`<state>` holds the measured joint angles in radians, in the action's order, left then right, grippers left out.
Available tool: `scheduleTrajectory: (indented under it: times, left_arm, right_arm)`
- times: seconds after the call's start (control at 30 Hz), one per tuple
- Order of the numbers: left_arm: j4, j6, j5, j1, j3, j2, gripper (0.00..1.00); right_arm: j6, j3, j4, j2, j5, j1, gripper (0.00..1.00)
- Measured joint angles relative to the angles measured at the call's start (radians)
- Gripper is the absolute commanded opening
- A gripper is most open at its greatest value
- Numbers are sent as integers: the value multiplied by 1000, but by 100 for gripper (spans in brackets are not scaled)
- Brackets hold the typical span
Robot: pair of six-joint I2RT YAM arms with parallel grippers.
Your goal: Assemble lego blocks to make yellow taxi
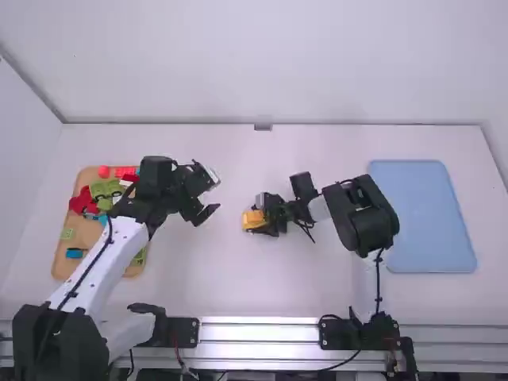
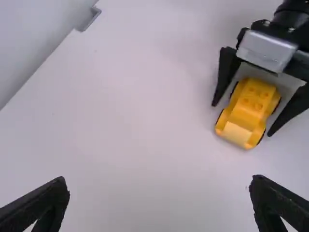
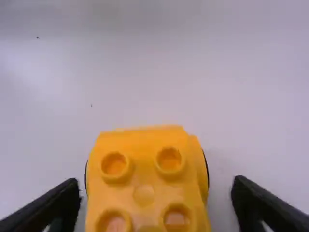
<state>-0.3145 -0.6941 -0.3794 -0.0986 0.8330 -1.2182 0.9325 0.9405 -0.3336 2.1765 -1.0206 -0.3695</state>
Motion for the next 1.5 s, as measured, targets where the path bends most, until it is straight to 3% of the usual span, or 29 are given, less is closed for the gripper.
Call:
scheduleTrajectory:
  times: [0.07, 0.3, 0.53, 0.6, 0.67, 0.83, 1.0, 1.3, 1.5]
  left_arm:
    - [29, 23, 1, 4, -13, 0, 99]
    - [114, 129, 11, 47, -20, 0, 99]
    - [193, 304, 11, 140, -21, 0, 99]
    - [222, 346, 11, 169, -30, 0, 99]
    - [241, 371, 11, 189, -48, 0, 99]
    - [319, 397, 15, 206, -107, 0, 99]
    - [442, 426, 39, 206, -168, 0, 99]
    - [626, 580, 201, 206, -256, 0, 99]
    - [641, 610, 228, 206, -277, 0, 99]
  right_arm:
    - [3, 1, 0, 0, -5, -1, 55]
    - [0, 1, -3, 0, -10, 1, 42]
    - [-86, 1, 30, -32, 50, 43, 38]
    - [-105, 1, 121, -82, 107, 77, 38]
    - [-122, 1, 228, -155, 192, 119, 38]
    - [-131, 1, 449, -353, 466, 234, 27]
    - [-145, 2, 561, -484, 685, 422, 27]
    - [-260, 2, 434, -493, 662, 807, 39]
    - [-395, 3, 286, -414, 634, 912, 41]
